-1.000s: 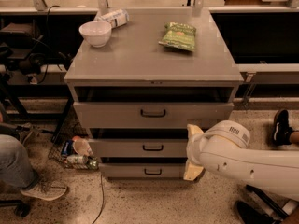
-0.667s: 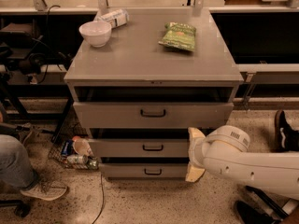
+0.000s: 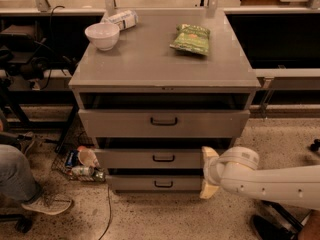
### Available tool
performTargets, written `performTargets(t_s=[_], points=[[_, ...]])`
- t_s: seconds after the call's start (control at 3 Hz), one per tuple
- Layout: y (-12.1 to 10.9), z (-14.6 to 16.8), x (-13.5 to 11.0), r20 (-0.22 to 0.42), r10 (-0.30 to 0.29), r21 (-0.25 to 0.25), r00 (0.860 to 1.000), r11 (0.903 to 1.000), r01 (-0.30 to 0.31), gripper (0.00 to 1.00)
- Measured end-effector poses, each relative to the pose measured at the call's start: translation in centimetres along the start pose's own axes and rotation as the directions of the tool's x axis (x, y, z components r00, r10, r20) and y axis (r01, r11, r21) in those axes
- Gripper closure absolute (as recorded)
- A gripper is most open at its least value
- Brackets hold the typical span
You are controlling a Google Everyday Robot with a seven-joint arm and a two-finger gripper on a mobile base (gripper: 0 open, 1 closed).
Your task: Open middle drawer
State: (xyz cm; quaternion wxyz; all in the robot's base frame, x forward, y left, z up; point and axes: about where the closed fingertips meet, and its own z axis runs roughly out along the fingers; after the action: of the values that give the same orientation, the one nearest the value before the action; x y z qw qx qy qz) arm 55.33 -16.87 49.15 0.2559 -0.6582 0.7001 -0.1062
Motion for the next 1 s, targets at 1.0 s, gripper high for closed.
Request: performTargets(t_s=[1.0], points=[[-1.0,9.1,-1.9,0.014,-0.009,0.041,1.0,0.9991,0.009,0.0]])
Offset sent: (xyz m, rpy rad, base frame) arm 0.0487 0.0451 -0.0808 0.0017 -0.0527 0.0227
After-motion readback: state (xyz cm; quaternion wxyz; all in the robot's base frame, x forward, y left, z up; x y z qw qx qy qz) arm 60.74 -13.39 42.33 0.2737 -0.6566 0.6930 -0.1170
